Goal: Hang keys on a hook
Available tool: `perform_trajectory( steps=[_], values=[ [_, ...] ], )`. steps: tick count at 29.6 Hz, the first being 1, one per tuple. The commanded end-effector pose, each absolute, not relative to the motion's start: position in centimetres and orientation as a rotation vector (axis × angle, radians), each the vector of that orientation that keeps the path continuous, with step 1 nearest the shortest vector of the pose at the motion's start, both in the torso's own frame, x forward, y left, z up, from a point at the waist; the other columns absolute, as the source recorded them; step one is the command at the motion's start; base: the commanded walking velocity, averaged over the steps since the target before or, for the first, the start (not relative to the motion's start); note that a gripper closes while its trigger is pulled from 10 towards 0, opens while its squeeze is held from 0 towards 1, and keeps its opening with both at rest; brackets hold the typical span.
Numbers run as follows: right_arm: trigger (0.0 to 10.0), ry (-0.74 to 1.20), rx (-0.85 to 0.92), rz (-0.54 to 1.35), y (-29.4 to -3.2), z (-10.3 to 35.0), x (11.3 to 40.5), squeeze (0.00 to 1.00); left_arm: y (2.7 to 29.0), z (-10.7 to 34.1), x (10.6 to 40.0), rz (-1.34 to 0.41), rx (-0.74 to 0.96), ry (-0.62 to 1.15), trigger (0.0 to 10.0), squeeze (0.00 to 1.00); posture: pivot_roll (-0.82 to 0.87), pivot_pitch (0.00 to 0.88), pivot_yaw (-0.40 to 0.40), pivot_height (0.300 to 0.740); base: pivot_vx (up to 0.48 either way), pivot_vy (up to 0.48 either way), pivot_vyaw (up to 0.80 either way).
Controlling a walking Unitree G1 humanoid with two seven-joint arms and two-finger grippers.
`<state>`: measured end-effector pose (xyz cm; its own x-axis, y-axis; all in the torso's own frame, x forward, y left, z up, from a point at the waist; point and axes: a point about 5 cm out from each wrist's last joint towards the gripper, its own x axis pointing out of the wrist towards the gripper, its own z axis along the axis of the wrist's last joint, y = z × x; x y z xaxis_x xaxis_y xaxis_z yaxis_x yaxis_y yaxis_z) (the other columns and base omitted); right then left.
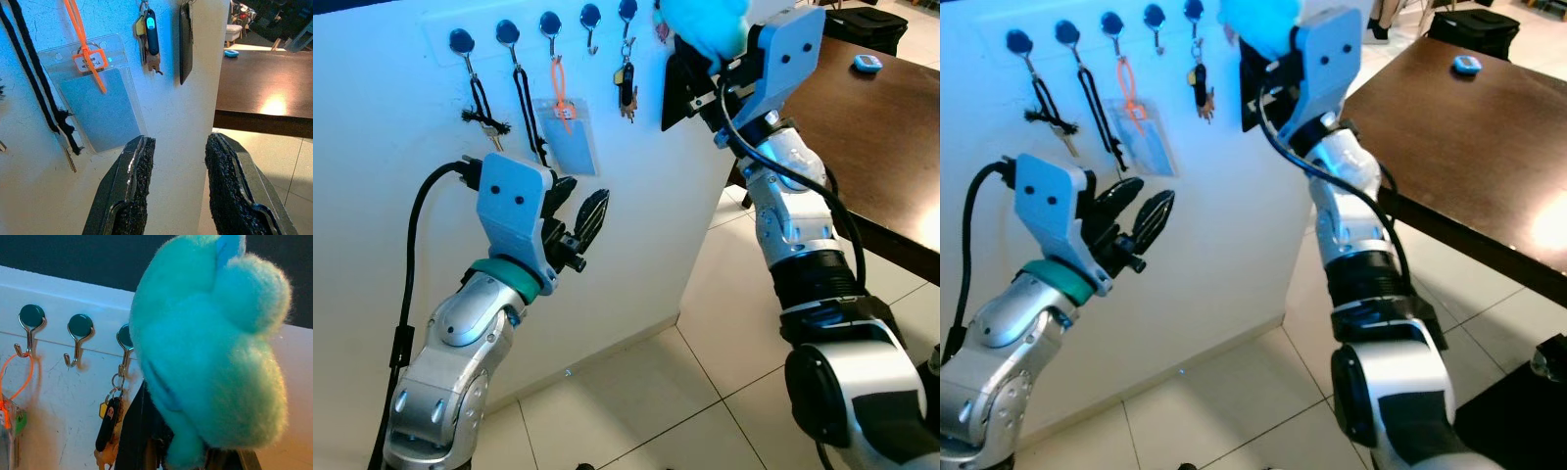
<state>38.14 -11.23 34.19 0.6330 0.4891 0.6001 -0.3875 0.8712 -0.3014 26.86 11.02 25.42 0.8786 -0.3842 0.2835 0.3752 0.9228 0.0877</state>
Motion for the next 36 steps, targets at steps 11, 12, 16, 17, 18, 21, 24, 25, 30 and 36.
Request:
perform_trajectory(
  steps=[11,12,16,17,18,21,24,25,30,36],
  values=[
    [10.0,-0.749,-0.154,0.532,-10.5,34.4,38.0,0.00,11.0,25.1,26.7,-0.399,0.033,-0.285,10.0,0.00,-0.03,0.104,0.091,0.740,0.000,0.000,0.00],
    [10.0,-0.751,-0.153,0.531,-10.6,34.4,38.0,0.00,11.0,25.1,26.7,-0.398,0.033,-0.284,10.0,0.00,-0.03,0.104,0.091,0.740,0.000,0.000,0.00],
    [10.0,-0.763,-0.153,0.522,-10.8,34.7,38.0,0.00,11.0,25.1,26.7,-0.399,0.033,-0.284,10.0,0.00,-0.03,0.106,0.093,0.740,0.000,0.000,0.00],
    [10.0,-0.774,-0.153,0.516,-11.0,35.1,37.9,0.00,11.0,25.1,26.8,-0.400,0.033,-0.283,10.0,0.00,-0.03,0.106,0.093,0.740,0.000,0.000,0.00],
    [10.0,-0.774,-0.153,0.516,-11.0,35.1,37.9,0.00,11.0,25.1,26.8,-0.400,0.033,-0.283,10.0,0.00,-0.03,0.106,0.093,0.740,0.000,0.000,0.00],
    [10.0,-0.787,-0.155,0.511,-11.1,35.5,37.9,0.00,11.0,25.0,26.8,-0.401,0.032,-0.282,10.0,0.00,-0.03,0.109,0.094,0.740,0.000,0.000,0.00],
    [10.0,-0.790,-0.155,0.511,-11.2,35.6,37.8,0.00,11.0,25.0,26.8,-0.402,0.032,-0.282,10.0,0.00,-0.03,0.110,0.095,0.740,0.000,0.000,0.00],
    [10.0,-0.790,-0.155,0.511,-11.2,35.6,37.8,0.00,11.0,25.0,26.8,-0.402,0.032,-0.282,10.0,0.00,-0.03,0.110,0.095,0.740,0.000,0.000,0.00],
    [10.0,-0.793,-0.157,0.509,-11.2,35.5,37.8,0.00,11.0,25.0,26.8,-0.401,0.032,-0.280,10.0,0.00,-0.03,0.110,0.095,0.740,0.000,0.000,0.00],
    [10.0,-0.790,-0.161,0.477,-11.7,35.4,37.8,0.00,11.0,25.0,26.8,-0.401,0.032,-0.277,10.0,0.00,-0.03,0.115,0.099,0.740,0.000,0.000,0.00]
  ],
)
